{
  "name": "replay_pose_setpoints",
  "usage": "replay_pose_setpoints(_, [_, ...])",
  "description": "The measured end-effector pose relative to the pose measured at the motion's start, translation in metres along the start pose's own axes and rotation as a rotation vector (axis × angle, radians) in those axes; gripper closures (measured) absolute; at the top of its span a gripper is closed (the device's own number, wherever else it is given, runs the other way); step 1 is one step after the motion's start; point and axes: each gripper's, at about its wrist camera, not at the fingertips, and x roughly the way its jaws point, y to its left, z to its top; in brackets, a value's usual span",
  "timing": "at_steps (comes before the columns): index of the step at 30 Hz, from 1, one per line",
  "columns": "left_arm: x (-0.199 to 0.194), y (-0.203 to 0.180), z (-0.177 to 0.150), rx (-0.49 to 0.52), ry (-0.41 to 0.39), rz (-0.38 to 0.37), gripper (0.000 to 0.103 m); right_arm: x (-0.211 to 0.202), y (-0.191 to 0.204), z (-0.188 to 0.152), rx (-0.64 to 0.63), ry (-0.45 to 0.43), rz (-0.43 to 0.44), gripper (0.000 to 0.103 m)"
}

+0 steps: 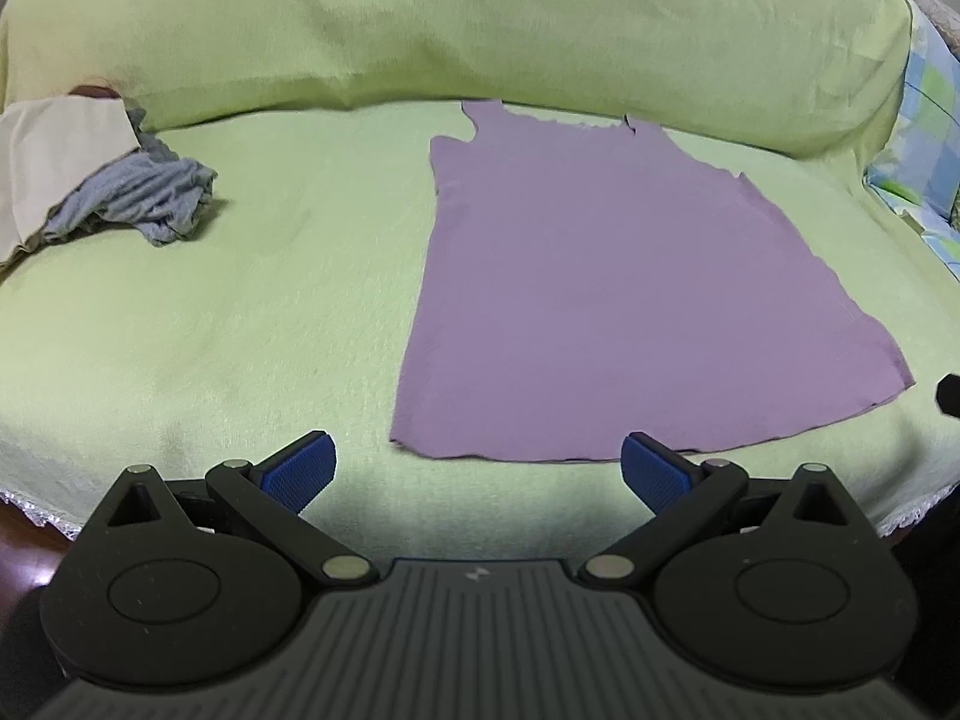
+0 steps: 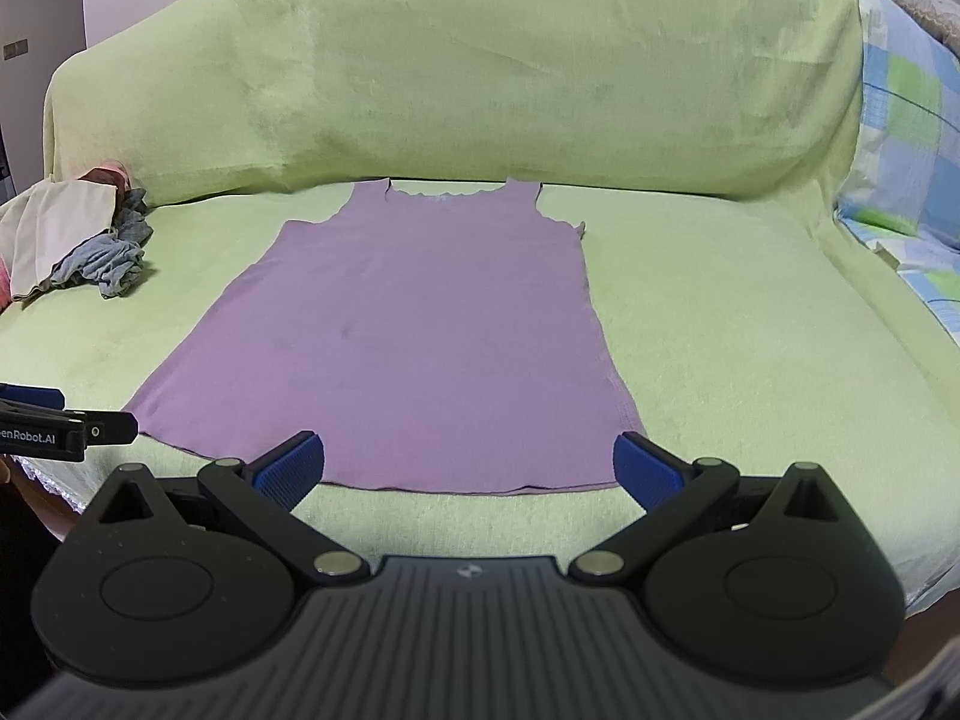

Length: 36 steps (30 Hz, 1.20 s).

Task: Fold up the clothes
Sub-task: 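Move both grippers to the hem of the purple top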

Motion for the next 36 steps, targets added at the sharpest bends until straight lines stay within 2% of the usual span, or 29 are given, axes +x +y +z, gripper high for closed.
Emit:
replay_pose_setpoints(3, [0.008, 0.011, 0.002, -0.014, 0.004, -0.023, 0.001, 0.002, -0.005, 0.004, 0.015, 0.013, -0.002, 0.001])
replay_pose_setpoints(7, [0.021, 0.038, 0.008, -0.076, 0.01, -0.147, 0.002, 0.001, -0.014, 0.01, 0.017, 0.009, -0.014, 0.002])
replay_pose_setpoints(13, [0.041, 0.063, 0.016, -0.093, 0.049, -0.229, 0.008, 0.021, -0.033, 0.014, 0.051, 0.067, 0.006, 0.006])
replay_pose_setpoints(17, [0.043, 0.067, 0.015, -0.067, 0.058, -0.306, 0.019, 0.033, -0.04, 0.016, 0.044, 0.093, 0.021, 0.013])
replay_pose_setpoints(19, [0.042, 0.068, 0.013, -0.052, 0.06, -0.324, 0.019, 0.04, -0.048, 0.017, 0.072, 0.115, 0.04, 0.018])
replay_pose_setpoints(24, [0.046, 0.072, 0.014, -0.024, 0.088, -0.394, 0.038, 0.053, -0.064, 0.012, 0.102, 0.155, 0.076, 0.034])
replay_pose_setpoints(28, [0.051, 0.074, 0.017, -0.006, 0.111, -0.388, 0.048, 0.06, -0.078, 0.01, 0.102, 0.169, 0.061, 0.036])
replay_pose_setpoints(32, [0.055, 0.075, 0.021, -0.009, 0.123, -0.392, 0.074, 0.07, -0.099, 0.012, 0.142, 0.182, 0.058, 0.037])
replay_pose_setpoints(33, [0.056, 0.076, 0.022, -0.01, 0.125, -0.395, 0.081, 0.072, -0.102, 0.011, 0.147, 0.185, 0.062, 0.041])
replay_pose_setpoints(36, [0.06, 0.077, 0.024, -0.012, 0.134, -0.412, 0.081, 0.077, -0.11, 0.009, 0.151, 0.199, 0.085, 0.045])
